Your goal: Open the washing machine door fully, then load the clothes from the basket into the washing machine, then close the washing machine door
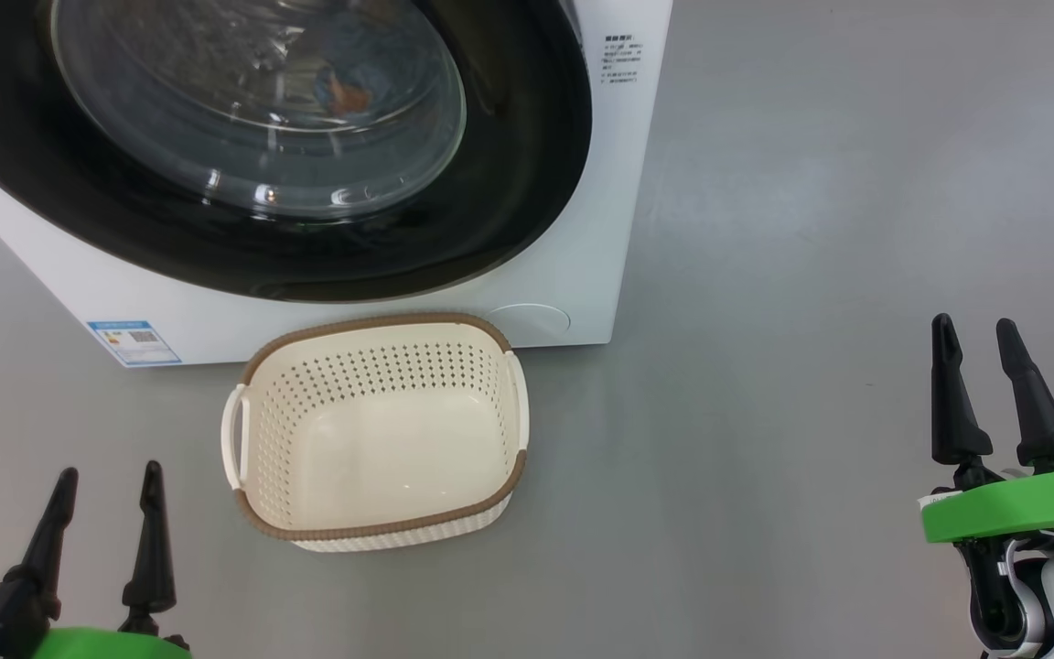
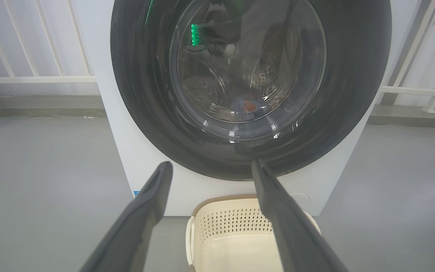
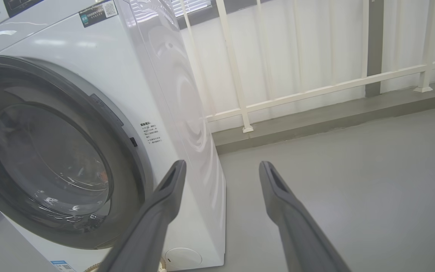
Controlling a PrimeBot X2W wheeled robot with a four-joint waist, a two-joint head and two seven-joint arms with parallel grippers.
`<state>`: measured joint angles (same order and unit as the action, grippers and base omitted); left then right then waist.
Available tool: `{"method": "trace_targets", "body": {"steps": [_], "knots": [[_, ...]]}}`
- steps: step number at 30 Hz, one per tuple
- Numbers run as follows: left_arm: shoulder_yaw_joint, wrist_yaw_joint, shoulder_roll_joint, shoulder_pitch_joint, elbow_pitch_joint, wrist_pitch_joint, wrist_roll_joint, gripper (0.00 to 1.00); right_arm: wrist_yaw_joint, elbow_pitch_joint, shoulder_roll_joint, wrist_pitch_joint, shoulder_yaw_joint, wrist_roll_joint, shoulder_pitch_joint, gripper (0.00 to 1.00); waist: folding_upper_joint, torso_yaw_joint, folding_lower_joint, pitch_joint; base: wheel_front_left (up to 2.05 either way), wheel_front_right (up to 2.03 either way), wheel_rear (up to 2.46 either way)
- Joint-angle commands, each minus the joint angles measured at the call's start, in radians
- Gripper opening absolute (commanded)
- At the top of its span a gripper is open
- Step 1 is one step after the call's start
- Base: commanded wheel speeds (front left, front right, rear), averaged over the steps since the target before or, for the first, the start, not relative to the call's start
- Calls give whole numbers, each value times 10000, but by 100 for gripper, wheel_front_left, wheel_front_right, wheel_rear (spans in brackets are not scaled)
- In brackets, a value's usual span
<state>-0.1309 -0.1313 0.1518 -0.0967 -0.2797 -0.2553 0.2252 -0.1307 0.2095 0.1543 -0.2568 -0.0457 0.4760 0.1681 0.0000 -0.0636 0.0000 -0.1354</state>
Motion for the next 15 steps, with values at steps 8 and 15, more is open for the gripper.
{"method": "trace_targets", "body": {"steps": [8,15], "knots": [[-459,6,162,-232,335,-65,-254,100,0,-296,45,-49,130,-113,68,100,0,-1,0,-131,0,0,0],[-417,6,102,-250,172,-65,-334,100,0,-250,-40,-49,163,-109,149,100,0,-55,0,-332,0,0,0]]}}
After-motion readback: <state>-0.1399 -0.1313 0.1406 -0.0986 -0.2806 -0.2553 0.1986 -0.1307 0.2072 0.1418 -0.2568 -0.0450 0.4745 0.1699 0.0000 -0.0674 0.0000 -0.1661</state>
